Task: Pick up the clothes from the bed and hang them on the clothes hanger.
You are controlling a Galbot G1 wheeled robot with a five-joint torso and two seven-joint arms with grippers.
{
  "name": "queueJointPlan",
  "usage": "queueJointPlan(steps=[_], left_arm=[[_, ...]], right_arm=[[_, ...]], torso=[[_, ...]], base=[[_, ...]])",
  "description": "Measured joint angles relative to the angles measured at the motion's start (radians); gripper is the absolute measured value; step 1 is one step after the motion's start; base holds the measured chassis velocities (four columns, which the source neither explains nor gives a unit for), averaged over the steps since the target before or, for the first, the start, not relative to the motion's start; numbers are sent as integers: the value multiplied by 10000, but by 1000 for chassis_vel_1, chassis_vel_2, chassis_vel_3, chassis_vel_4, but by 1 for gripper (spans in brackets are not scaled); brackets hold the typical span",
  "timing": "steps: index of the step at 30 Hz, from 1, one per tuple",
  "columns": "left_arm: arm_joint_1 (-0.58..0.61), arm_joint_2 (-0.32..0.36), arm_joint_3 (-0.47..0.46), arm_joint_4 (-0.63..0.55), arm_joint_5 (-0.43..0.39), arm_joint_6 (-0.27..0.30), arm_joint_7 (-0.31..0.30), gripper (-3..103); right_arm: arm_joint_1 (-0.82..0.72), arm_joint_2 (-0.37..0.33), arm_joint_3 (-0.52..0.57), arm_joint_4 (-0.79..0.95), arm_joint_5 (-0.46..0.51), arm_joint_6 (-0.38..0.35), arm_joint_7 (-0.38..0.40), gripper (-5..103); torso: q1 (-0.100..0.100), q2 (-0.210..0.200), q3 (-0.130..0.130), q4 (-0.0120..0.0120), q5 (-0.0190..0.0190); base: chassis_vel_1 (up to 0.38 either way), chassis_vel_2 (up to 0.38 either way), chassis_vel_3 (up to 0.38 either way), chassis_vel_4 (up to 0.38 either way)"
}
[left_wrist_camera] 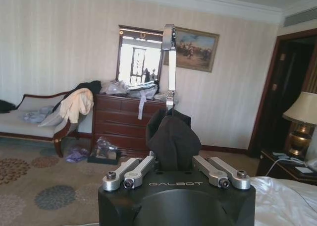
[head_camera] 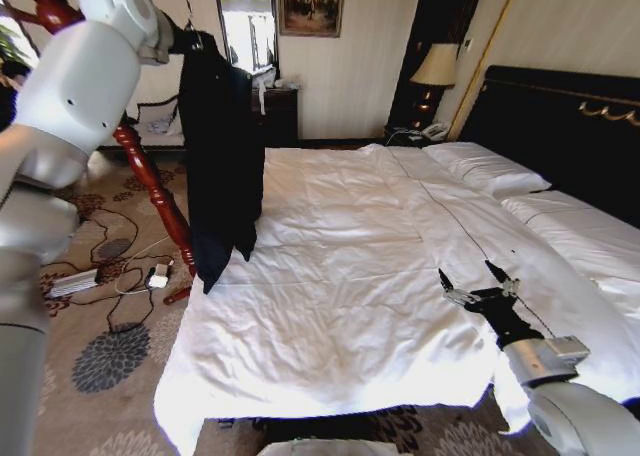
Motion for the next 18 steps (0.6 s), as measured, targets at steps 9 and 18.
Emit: queueJointPlan(steps=[9,18], left_arm=[[-1,-326,-354,1394,1121,-368,786,16],[116,-177,-840,2126,1658,-422,1175,16]], right_arm=[[0,0,0,0,0,0,-1,100],[-1,0,0,0,0,0,-1,100]], torso=[[0,0,0,1,0],[1,0,1,2,-5]], base=[[0,0,0,0],[0,0,0,0]])
